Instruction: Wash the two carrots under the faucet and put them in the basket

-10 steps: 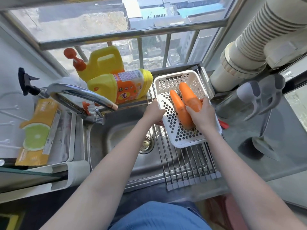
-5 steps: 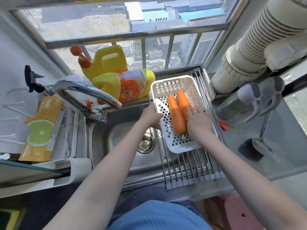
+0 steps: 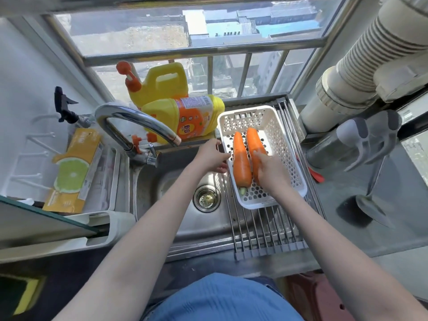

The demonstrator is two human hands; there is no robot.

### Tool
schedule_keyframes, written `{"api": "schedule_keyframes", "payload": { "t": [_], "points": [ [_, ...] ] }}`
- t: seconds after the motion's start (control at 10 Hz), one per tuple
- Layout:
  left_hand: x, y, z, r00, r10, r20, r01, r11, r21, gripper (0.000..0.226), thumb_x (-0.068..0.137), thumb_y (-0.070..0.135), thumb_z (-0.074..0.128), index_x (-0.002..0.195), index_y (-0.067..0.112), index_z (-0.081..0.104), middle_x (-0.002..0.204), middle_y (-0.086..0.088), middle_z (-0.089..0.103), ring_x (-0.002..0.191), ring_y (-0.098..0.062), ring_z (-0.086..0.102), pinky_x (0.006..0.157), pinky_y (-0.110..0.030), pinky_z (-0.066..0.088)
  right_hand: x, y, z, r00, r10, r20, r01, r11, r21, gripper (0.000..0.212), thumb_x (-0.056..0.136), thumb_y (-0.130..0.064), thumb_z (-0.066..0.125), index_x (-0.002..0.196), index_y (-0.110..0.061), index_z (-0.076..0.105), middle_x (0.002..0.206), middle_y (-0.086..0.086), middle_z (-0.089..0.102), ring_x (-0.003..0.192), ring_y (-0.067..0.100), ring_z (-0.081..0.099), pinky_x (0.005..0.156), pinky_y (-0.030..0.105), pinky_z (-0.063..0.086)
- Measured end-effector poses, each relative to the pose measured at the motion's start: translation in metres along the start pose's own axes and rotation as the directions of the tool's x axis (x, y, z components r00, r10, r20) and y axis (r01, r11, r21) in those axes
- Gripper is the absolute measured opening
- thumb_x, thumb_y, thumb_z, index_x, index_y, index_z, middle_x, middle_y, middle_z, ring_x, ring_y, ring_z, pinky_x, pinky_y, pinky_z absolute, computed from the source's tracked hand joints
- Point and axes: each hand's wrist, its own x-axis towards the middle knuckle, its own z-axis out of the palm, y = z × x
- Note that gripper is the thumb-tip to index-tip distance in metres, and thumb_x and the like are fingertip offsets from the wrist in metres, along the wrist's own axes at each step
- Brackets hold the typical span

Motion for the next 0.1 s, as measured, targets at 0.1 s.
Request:
{"api": "schedule_keyframes", "payload": {
  "t": [0.1],
  "points": [
    [-0.0288,0.0007,-0.0208,0.99,0.136,-0.028,-0.137,0.99,-0.028,0.038,0.09,0.006,0.064,0.126,0.006,0.054,0.105,-0.015,0.065,0.08,-0.024,0.072,0.066,-0.034,0.062,-0.0029,0.0107,-0.0251,0.983,0.126,-0.136,-0.058,0.907,0.418,0.032,0.099,-0.023,0.052,0.13,-0.017,0.057,0.119,0.006,0.067,0.099,0.019,0.065,0.089,0.039,0.055]
  ]
}}
